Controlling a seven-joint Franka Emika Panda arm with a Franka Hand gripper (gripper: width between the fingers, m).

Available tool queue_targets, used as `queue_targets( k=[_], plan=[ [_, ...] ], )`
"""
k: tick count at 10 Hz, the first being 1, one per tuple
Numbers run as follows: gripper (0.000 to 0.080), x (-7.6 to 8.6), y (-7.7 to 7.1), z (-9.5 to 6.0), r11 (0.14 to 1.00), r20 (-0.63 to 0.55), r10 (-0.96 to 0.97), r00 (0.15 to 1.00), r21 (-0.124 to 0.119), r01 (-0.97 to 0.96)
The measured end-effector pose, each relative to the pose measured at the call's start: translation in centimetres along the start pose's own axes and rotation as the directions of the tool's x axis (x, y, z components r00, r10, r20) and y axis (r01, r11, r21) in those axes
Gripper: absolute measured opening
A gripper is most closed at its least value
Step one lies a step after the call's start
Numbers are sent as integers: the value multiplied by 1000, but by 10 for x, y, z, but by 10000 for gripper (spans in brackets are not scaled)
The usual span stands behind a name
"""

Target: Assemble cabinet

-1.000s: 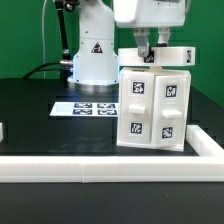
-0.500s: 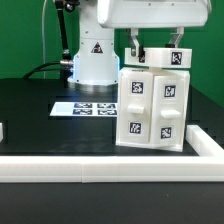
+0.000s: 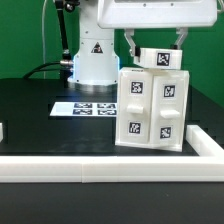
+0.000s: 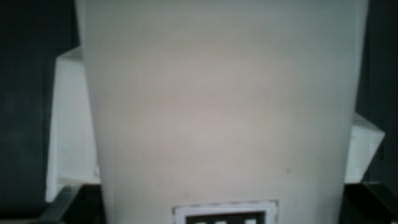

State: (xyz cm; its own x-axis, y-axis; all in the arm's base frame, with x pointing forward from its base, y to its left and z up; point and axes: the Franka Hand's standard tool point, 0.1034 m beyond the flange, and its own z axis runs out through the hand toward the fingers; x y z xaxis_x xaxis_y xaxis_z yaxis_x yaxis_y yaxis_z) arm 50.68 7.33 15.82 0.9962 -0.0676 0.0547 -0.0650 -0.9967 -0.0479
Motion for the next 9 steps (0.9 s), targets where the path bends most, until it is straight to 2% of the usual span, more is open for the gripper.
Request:
queue_targets(
  k=[2,5,9],
  plan=[
    [557,0,0,0,990,-1,138,990,1,-138],
    [557,0,-2,1,902,-25,431,902,16,-431],
    [557,2,-7,2,705,-38,709,704,47,-707]
  ],
)
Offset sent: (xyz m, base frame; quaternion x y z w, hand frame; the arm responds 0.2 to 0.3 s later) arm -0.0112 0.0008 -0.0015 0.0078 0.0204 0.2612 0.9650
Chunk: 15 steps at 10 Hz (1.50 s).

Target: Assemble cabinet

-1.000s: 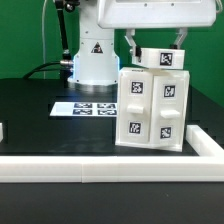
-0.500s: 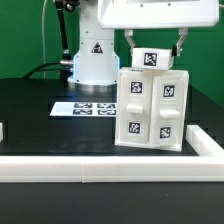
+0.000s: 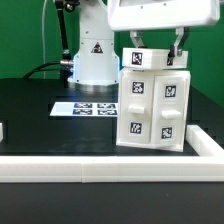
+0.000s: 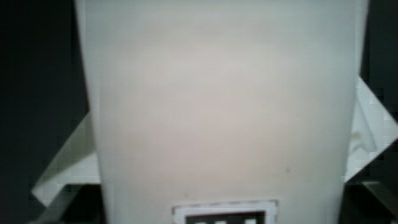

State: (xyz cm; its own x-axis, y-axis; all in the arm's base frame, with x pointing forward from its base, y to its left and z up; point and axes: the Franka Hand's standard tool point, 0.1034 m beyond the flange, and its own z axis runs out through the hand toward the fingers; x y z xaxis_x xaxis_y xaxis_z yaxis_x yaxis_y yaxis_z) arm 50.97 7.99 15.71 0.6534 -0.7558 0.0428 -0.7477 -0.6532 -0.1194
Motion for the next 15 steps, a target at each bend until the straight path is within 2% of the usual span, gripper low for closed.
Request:
queue_targets(
  k=[3,7,8,9,10,11,12,15],
  plan=[
    [557,-1,-1,0,985,7,171,985,4,-171],
    [557,-3,-3,0,922,12,386,922,5,-387],
    [638,-4,-3,1,896,16,444,896,4,-444],
    [638,-5,-3,1,896,16,444,896,4,-444],
    [745,-5,-4,0,901,17,434,901,5,-434],
    [745,-4,-5,-4,903,21,429,903,12,-430],
    [790,-4,-7,-8,905,25,424,905,21,-425],
    [797,-1,-12,-25,911,36,409,912,51,-410]
  ],
)
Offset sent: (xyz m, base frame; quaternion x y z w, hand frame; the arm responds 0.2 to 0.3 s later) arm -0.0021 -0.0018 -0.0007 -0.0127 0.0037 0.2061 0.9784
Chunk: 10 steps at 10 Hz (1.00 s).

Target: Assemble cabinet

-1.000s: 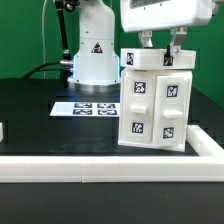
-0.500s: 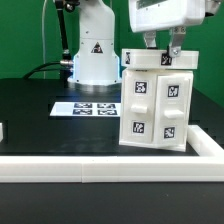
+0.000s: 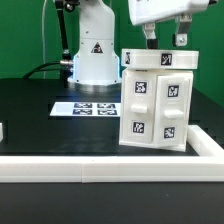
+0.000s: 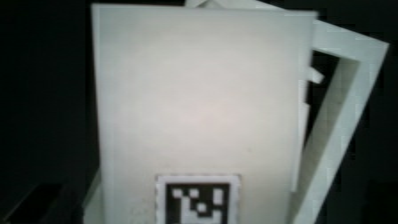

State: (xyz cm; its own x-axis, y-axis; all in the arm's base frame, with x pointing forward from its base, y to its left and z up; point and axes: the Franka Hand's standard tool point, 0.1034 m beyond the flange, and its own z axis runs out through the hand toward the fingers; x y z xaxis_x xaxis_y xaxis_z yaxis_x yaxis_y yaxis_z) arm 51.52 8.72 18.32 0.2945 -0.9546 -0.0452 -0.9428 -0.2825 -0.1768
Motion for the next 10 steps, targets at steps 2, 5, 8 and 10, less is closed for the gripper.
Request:
queue_targets(
  k=[2,5,8,10],
  plan=[
    [797,0,0,1,999,-1,-46,999,-2,46],
    [797,-2,-1,4,976,10,-217,976,-30,217],
    [797,-2,-5,5,834,21,-551,834,-27,551],
    [797,-3,-10,4,739,26,-673,739,-23,673]
  ],
)
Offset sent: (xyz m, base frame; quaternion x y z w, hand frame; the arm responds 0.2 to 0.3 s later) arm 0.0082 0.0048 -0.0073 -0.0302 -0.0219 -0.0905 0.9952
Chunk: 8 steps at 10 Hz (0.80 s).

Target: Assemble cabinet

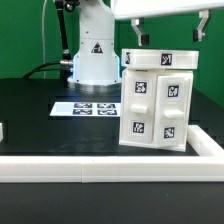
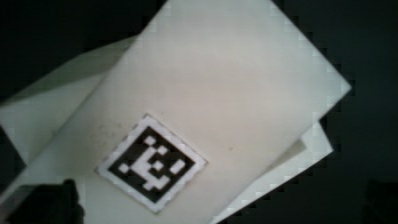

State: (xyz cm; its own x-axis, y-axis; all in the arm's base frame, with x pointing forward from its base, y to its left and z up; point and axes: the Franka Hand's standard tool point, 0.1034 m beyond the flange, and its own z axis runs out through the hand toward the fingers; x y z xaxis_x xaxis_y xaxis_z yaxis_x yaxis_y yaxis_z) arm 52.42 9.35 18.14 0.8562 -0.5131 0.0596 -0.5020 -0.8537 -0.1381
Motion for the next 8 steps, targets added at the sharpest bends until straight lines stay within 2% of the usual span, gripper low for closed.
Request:
queue_targets(
  k=[3,4,6,7,8],
  plan=[
    [797,0,0,0,978,0,-210,978,-4,210],
    [797,-2,-3,-1,963,-1,-269,963,-27,269],
    [797,2,-3,-2,855,3,-517,856,-30,517],
    [797,6,-2,-2,775,7,-631,775,-30,631],
    [797,9,-2,-2,721,17,-692,722,-28,692]
  ],
)
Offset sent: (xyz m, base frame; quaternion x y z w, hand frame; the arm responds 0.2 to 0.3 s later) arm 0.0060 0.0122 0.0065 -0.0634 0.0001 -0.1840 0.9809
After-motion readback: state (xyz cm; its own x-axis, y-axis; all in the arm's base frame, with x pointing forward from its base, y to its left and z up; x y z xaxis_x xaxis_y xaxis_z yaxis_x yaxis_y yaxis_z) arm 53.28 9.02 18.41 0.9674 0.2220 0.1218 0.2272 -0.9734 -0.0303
